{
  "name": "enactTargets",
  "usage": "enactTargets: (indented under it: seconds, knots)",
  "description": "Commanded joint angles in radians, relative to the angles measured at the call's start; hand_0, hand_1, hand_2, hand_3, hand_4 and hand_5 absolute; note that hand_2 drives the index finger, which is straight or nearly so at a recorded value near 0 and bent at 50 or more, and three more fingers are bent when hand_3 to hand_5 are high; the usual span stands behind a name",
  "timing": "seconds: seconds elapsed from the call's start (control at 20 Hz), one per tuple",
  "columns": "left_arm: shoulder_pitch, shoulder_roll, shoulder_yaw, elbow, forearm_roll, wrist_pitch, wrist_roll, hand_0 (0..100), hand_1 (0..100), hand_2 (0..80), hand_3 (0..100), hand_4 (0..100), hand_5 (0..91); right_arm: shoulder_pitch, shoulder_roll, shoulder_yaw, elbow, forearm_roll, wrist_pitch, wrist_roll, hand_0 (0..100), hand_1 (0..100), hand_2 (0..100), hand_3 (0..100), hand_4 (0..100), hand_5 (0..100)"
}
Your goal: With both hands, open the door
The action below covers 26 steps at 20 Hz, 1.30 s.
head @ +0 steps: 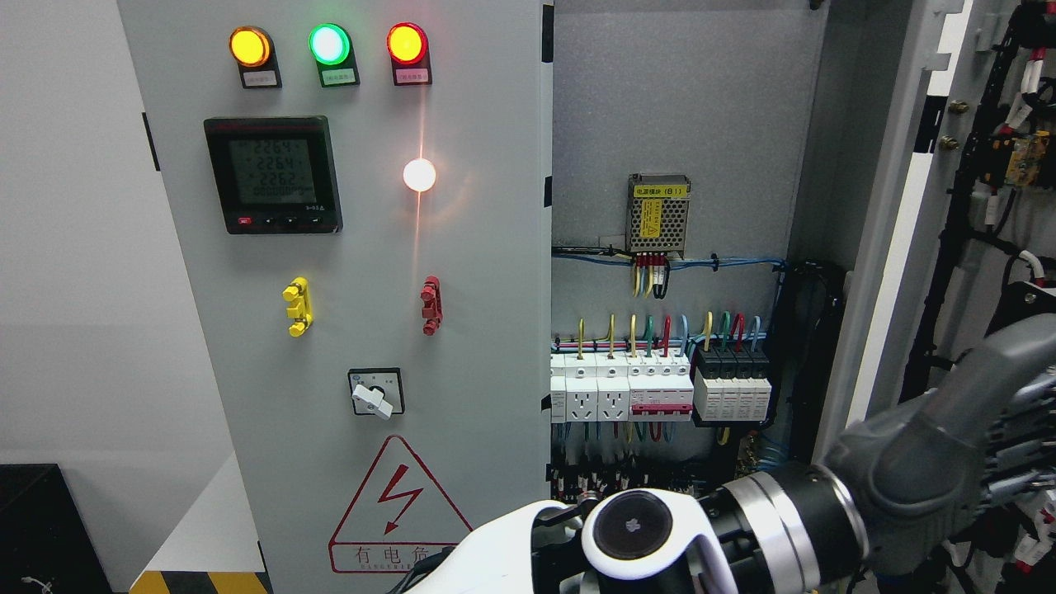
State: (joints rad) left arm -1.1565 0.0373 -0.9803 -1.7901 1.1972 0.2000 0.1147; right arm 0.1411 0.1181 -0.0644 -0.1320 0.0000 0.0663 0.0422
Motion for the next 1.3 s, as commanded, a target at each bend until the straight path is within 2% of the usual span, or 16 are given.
enactTargets:
  seconds: [0.0,0.25,0.4,0.7,0.9,1.25]
  knots:
    - [0.122,0.306,0.109,-0.258,0.012,-0.002,-0.006,0,0,0.0,0,0,0.0,0.0,0.0,0.0,0.0,0.032,0.0,-0.001,19,0,0,0,0,0]
    - [0.239,0.492,0.124,-0.308,0.028,-0.014,-0.007,0,0,0.0,0,0,0.0,0.0,0.0,0.0,0.0,0.032,0.0,-0.001,19,0,0,0,0,0]
    - [0.354,0.573,0.133,-0.31,0.027,-0.017,-0.009,0,0,0.0,0,0,0.0,0.0,0.0,0.0,0.0,0.032,0.0,-0.001,19,0,0,0,0,0]
    - [0.63,0.662,0.181,-0.308,0.025,-0.017,-0.009,0,0,0.0,0,0,0.0,0.0,0.0,0.0,0.0,0.032,0.0,-0.001,19,0,0,0,0,0]
    - [0.797,0.691,0.227,-0.299,0.024,-0.019,-0.009,0,0,0.0,0,0,0.0,0.0,0.0,0.0,0.0,0.032,0.0,-0.001,19,0,0,0,0,0]
    - [0.977,0.691,0.247,-0.103,-0.022,-0.01,-0.012,0,0,0.0,0,0,0.0,0.0,0.0,0.0,0.0,0.032,0.0,-0.001,19,0,0,0,0,0]
